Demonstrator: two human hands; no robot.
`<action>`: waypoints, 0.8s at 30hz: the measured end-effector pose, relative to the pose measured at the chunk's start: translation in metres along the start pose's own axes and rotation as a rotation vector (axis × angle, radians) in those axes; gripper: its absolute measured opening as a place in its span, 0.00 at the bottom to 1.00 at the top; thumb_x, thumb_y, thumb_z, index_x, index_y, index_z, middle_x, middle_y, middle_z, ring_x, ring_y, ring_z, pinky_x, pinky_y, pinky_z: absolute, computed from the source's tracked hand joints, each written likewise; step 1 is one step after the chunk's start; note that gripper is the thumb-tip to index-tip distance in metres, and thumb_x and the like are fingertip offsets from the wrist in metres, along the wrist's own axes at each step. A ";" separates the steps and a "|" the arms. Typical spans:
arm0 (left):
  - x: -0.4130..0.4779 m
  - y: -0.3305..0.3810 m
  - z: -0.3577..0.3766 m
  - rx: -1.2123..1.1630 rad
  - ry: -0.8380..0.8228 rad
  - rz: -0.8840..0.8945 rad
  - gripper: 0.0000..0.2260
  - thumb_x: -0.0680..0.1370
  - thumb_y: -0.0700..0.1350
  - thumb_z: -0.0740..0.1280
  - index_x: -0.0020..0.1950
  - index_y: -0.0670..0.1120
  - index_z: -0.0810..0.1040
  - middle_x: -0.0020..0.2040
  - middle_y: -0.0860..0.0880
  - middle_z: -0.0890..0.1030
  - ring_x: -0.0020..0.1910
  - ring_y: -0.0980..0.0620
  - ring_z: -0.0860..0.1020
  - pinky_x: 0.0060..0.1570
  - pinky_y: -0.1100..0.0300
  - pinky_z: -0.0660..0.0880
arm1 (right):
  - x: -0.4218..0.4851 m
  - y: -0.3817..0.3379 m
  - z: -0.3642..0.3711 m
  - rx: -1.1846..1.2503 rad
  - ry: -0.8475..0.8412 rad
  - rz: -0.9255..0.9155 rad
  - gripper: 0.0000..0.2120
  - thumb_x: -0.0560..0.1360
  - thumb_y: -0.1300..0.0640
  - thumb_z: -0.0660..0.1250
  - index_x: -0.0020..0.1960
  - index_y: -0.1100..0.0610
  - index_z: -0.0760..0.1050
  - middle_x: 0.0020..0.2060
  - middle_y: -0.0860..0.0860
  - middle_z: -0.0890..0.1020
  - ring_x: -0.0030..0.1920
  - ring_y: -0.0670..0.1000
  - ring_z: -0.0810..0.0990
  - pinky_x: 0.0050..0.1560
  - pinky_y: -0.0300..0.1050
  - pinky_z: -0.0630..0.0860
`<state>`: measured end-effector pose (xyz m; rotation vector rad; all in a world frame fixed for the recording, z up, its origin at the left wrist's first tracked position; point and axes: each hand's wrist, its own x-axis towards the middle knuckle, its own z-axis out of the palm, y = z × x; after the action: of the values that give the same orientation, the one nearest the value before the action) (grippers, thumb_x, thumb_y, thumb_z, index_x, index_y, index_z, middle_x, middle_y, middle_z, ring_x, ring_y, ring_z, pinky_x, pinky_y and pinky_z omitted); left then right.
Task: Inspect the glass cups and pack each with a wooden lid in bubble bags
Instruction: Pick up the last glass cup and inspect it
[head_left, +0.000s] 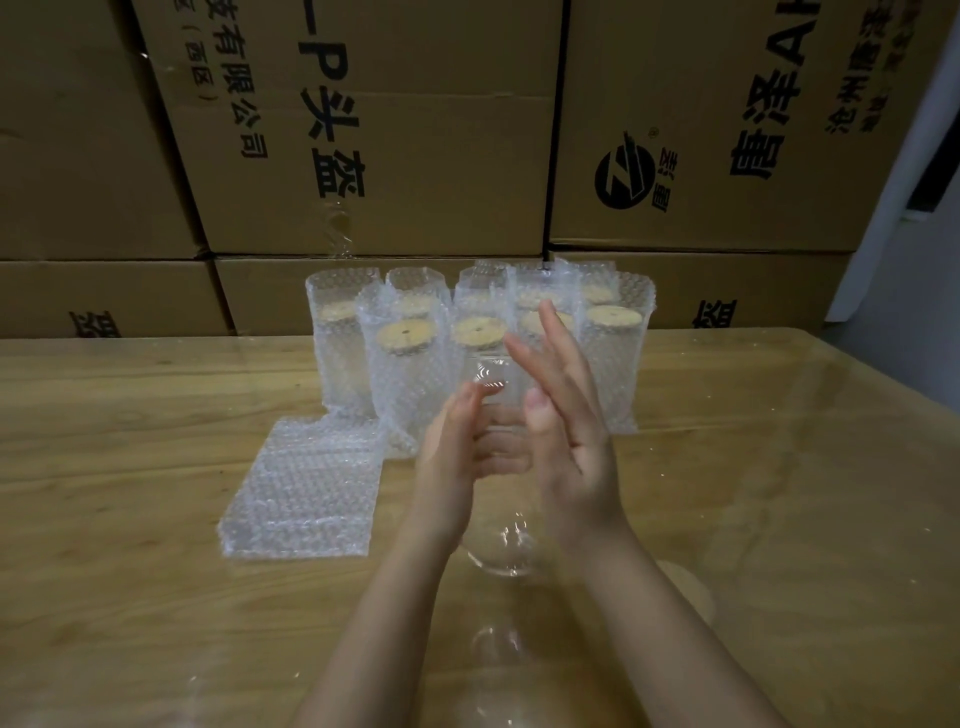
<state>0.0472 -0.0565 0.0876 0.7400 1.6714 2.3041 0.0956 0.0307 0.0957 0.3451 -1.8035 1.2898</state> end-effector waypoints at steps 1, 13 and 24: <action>0.000 0.000 0.000 0.001 0.041 0.073 0.28 0.66 0.67 0.62 0.56 0.49 0.79 0.44 0.44 0.84 0.39 0.48 0.83 0.34 0.60 0.77 | -0.002 0.002 0.003 0.031 -0.033 0.033 0.18 0.80 0.48 0.54 0.69 0.43 0.66 0.75 0.46 0.62 0.74 0.44 0.61 0.69 0.37 0.63; -0.005 -0.005 -0.009 0.220 0.360 0.798 0.33 0.75 0.69 0.57 0.67 0.43 0.67 0.54 0.41 0.78 0.50 0.39 0.80 0.49 0.46 0.77 | 0.000 -0.001 0.022 0.580 0.063 1.066 0.16 0.80 0.51 0.53 0.52 0.58 0.76 0.44 0.53 0.84 0.33 0.49 0.81 0.32 0.40 0.77; -0.003 -0.013 -0.012 0.368 0.258 0.821 0.34 0.77 0.68 0.56 0.68 0.40 0.65 0.54 0.40 0.78 0.50 0.44 0.81 0.48 0.42 0.78 | 0.007 -0.001 -0.007 0.311 -0.309 1.119 0.24 0.83 0.48 0.48 0.58 0.62 0.77 0.50 0.62 0.83 0.45 0.62 0.84 0.39 0.49 0.83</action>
<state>0.0417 -0.0636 0.0716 1.4928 2.2564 2.7007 0.0952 0.0377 0.1024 -0.4130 -2.1203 2.3905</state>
